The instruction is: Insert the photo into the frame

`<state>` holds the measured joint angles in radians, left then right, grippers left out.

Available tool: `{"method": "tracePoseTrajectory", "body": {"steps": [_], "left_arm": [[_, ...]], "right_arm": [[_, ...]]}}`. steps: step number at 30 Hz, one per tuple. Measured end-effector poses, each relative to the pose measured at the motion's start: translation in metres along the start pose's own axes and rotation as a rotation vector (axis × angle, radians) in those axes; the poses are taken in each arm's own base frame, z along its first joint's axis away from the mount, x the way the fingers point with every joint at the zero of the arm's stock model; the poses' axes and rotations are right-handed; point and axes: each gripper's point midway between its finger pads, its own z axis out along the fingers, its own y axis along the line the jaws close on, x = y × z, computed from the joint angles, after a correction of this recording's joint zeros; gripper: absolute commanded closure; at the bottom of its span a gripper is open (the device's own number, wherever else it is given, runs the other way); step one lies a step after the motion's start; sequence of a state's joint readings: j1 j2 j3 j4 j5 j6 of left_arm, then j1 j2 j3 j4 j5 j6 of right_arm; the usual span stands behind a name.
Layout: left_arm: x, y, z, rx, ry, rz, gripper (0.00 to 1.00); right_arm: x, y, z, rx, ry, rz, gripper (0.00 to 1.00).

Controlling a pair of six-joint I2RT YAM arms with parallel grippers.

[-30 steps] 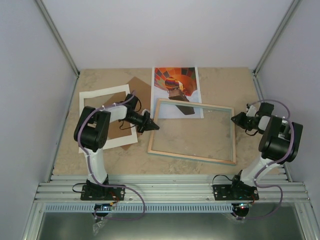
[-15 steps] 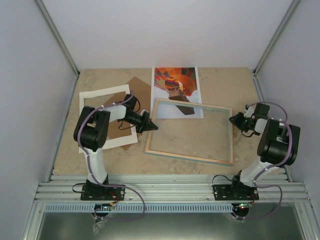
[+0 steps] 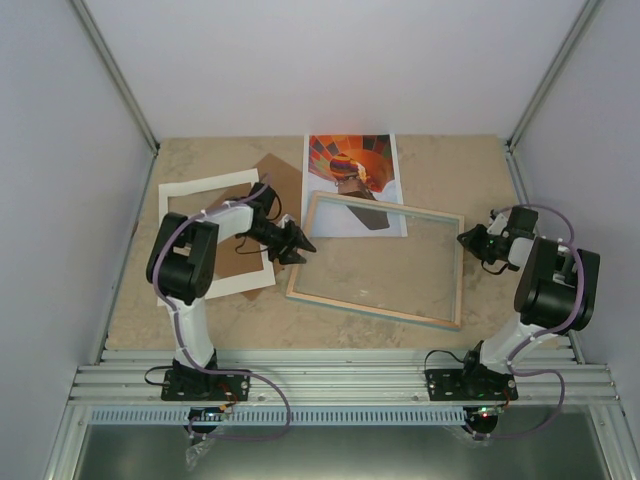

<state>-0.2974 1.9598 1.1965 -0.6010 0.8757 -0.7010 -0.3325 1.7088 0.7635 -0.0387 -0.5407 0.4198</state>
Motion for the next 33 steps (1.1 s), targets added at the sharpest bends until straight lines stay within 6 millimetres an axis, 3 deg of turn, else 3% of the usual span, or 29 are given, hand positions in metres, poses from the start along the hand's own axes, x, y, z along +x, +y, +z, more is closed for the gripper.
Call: {"method": "tracePoseTrajectory", "body": {"steps": [5,9,24,33], "left_arm": [[0.004,0.002,-0.01,-0.052,-0.035,0.037,0.51],[0.007,-0.003,-0.019,-0.066,-0.06,0.07,0.56],[0.012,-0.015,-0.018,-0.002,-0.03,0.084,0.99],[0.018,-0.018,-0.015,0.045,0.005,0.028,1.0]], "right_arm": [[0.0,0.0,0.0,0.0,0.001,0.002,1.0],[0.0,0.0,0.0,0.0,0.001,0.003,1.0],[0.0,0.0,0.0,-0.001,-0.003,0.001,0.99],[-0.002,-0.001,0.0,0.003,-0.013,-0.003,0.99]]}}
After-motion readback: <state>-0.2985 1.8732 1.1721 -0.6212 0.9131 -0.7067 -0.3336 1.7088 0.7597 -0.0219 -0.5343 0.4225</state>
